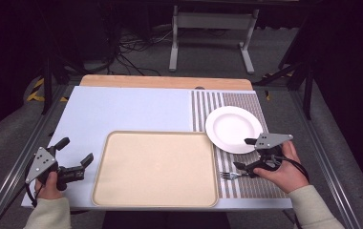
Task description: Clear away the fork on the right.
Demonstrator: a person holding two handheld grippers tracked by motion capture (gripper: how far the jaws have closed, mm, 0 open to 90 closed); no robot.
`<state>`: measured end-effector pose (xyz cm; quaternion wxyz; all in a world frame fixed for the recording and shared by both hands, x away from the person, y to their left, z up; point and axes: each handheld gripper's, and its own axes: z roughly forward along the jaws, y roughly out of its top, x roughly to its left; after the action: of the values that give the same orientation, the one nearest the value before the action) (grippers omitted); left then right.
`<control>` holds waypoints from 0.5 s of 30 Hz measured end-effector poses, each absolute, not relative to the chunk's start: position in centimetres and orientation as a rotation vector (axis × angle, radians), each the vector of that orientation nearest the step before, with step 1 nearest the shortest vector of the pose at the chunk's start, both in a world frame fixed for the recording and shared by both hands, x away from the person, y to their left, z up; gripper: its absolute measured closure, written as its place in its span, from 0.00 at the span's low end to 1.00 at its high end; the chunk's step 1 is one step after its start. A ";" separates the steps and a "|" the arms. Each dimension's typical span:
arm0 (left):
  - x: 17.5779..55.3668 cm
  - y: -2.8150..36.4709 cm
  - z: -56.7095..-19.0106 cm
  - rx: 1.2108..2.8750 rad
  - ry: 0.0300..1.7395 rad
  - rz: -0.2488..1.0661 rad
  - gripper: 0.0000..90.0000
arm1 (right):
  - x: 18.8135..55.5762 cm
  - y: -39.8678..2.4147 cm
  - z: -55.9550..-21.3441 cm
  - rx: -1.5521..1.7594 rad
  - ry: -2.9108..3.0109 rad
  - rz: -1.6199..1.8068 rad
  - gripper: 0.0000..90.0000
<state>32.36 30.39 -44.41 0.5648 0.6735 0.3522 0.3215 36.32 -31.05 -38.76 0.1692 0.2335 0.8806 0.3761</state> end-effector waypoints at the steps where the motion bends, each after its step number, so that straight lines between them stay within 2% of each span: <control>1: 32.4 30.4 -44.4 1.585 0.830 0.756 0.01 | 36.4 -31.1 -38.7 0.658 2.520 1.051 0.07; 15: 32.5 30.4 -44.7 1.591 0.837 0.752 0.01 | 37.2 -31.1 -38.3 0.631 2.672 0.801 0.07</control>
<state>32.51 30.41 -44.70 0.5617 0.6755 0.3553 0.3192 37.20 -31.07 -38.33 0.1402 0.2183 0.9251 0.2772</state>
